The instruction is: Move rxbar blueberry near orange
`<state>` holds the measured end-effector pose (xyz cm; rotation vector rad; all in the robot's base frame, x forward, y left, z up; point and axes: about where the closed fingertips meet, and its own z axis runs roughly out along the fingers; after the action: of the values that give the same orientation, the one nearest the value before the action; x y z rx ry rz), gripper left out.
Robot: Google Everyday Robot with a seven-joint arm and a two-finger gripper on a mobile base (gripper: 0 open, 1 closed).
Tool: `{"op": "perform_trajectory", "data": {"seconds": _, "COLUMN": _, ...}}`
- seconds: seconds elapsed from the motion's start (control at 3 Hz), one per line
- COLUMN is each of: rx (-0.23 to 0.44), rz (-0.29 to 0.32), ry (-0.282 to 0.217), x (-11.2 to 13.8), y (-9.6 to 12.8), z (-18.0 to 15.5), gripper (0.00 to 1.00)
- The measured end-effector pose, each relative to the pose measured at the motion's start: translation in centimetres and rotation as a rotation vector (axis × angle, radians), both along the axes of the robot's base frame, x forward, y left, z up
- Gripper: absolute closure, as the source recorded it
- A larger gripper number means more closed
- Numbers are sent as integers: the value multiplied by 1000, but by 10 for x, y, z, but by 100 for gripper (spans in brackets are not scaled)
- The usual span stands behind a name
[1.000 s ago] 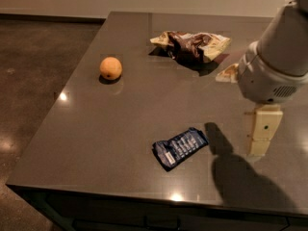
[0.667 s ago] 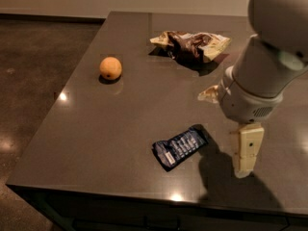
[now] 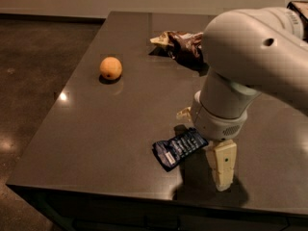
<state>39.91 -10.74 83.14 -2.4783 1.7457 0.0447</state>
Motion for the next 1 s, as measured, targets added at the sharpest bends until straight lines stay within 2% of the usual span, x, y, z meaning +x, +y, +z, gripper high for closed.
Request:
{"op": "perform_trajectory", "data": {"seconds": 0.33, "rx": -2, "rz": 20, "ry": 3, "x": 1, "y": 17, "z": -8, "gripper": 18}}
{"op": "perform_trajectory", "data": {"seconds": 0.67, "rx": 0, "rz": 31, "ry": 8, "x": 0, "y": 30, "z": -10, "gripper": 41}}
{"op": "perform_trajectory", "data": {"seconds": 1.0, "rx": 1, "rz": 30, "ry": 9, "x": 1, "y": 31, "z": -5, "gripper": 64}}
